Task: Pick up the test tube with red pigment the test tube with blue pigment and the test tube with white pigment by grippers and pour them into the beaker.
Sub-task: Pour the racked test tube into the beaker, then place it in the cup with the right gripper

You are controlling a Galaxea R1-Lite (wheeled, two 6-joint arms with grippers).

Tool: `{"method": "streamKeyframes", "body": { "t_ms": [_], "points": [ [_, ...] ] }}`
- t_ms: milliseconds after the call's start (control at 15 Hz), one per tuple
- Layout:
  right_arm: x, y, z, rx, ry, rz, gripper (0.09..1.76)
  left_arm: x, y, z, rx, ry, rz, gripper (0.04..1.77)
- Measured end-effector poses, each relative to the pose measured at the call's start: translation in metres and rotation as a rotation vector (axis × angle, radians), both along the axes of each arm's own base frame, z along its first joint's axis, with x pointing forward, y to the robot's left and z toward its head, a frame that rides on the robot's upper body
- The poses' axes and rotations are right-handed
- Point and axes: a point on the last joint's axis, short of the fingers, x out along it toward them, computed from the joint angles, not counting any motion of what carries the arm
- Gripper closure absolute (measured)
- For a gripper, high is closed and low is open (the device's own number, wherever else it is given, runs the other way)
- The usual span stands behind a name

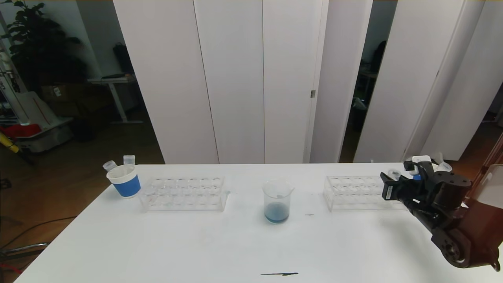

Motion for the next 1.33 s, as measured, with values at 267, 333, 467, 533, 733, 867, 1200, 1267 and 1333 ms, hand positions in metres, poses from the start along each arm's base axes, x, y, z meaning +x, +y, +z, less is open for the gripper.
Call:
{"method": "streamKeyframes", "body": {
  "t_ms": [267,333,467,533,733,867,1200,1267,1333],
  "points": [
    [-0.002,0.0,0.013,0.039,0.01,-0.002,1.27,0.0,0.0,0.0,0.0,0.0,0.0,0.06],
    [-0.002,0.001,0.019,0.047,0.018,-0.001,1.27,0.0,0.0,0.0,0.0,0.0,0.0,0.06],
    [0.0,0.003,0.036,0.051,0.0,-0.009,1.27,0.0,0.0,0.0,0.0,0.0,0.0,0.06],
    [0.002,0.003,0.049,0.053,-0.02,-0.016,1.27,0.0,0.0,0.0,0.0,0.0,0.0,0.06],
    [0.008,0.003,0.084,0.051,-0.059,-0.025,1.27,0.0,0.0,0.0,0.0,0.0,0.0,0.06],
    [0.012,0.002,0.104,0.051,-0.062,-0.026,1.27,0.0,0.0,0.0,0.0,0.0,0.0,0.06],
    [0.034,0.011,0.161,0.053,-0.041,0.014,1.27,0.0,0.0,0.0,0.0,0.0,0.0,0.06],
    [0.041,0.014,0.176,0.054,-0.04,0.037,1.27,0.0,0.0,0.0,0.0,0.0,0.0,0.06],
    [0.048,0.018,0.189,0.056,-0.039,0.065,1.27,0.0,0.0,0.0,0.0,0.0,0.0,0.06]
  ]
}}
